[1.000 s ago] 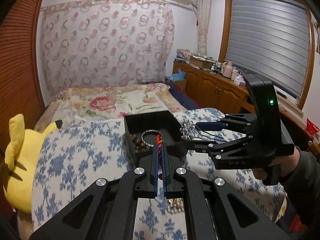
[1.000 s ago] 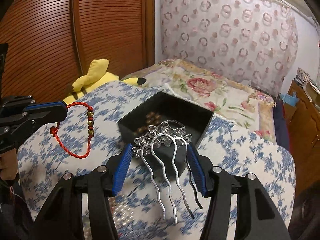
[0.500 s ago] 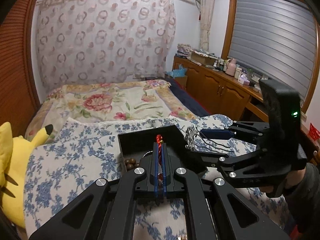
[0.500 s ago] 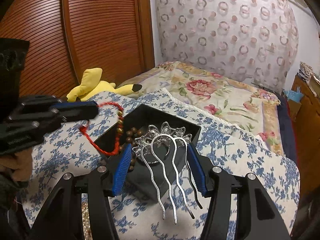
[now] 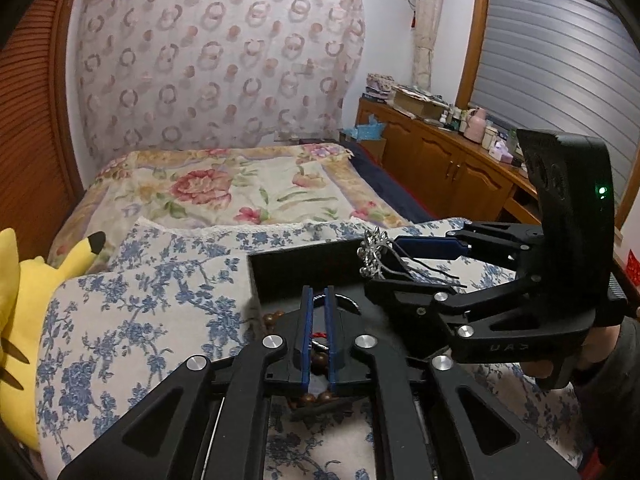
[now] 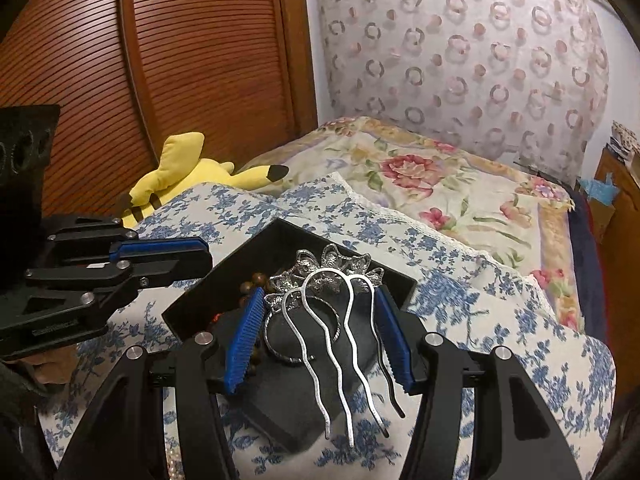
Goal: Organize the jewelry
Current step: 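Lower the red bracelet into the box with the left tool while the right tool carries the combs over, then lower the silver combs into the box and open the right tool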
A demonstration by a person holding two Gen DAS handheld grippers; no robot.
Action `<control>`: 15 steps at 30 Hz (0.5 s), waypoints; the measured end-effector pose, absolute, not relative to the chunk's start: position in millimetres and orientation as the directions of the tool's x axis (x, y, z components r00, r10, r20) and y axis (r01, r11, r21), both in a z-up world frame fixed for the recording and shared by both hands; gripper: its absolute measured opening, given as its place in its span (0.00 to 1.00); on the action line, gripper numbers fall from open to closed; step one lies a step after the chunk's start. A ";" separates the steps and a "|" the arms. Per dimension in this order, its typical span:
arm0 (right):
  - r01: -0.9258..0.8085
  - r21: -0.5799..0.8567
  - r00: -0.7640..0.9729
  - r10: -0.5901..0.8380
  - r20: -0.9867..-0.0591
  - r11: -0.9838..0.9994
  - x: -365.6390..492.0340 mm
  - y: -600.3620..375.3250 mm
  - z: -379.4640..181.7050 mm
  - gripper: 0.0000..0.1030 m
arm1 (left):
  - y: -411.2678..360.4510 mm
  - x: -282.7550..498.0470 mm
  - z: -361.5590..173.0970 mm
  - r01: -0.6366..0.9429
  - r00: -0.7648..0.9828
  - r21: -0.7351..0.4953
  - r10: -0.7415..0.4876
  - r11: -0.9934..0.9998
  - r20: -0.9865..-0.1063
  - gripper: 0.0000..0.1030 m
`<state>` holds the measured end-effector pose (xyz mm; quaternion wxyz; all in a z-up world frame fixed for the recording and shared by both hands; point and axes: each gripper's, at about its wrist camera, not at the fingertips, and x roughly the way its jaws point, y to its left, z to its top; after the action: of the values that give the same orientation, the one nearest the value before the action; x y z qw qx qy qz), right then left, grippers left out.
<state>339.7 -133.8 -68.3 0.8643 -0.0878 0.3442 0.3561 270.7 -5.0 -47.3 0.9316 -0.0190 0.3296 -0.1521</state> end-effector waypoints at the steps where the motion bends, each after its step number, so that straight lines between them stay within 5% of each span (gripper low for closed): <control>1: -0.682 0.092 0.504 0.558 -0.659 0.725 340.5 -129.5 -69.2 0.57 | -3.1 270.5 -46.8 0.269 0.738 -0.137 -0.295 0.953 -0.607 0.16; 6: -0.697 0.083 0.484 0.552 -0.679 0.713 345.3 -114.0 -78.8 0.57 | 6.2 265.7 -42.6 0.238 0.763 -0.103 -0.252 0.966 -0.595 0.41; 8: -0.701 0.072 0.477 0.541 -0.693 0.710 347.3 -106.9 -84.4 0.57 | 12.9 262.7 -41.1 0.211 0.778 -0.087 -0.221 0.974 -0.588 0.66; 15: -0.702 0.050 0.471 0.516 -0.715 0.710 350.7 -94.8 -91.2 0.57 | 37.1 253.3 -43.6 0.138 0.801 -0.073 -0.154 0.988 -0.579 0.91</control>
<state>350.7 -94.8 -91.2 0.8483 -0.1264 0.3679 0.3592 253.3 37.1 -43.6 0.9487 -0.0136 0.3062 -0.0769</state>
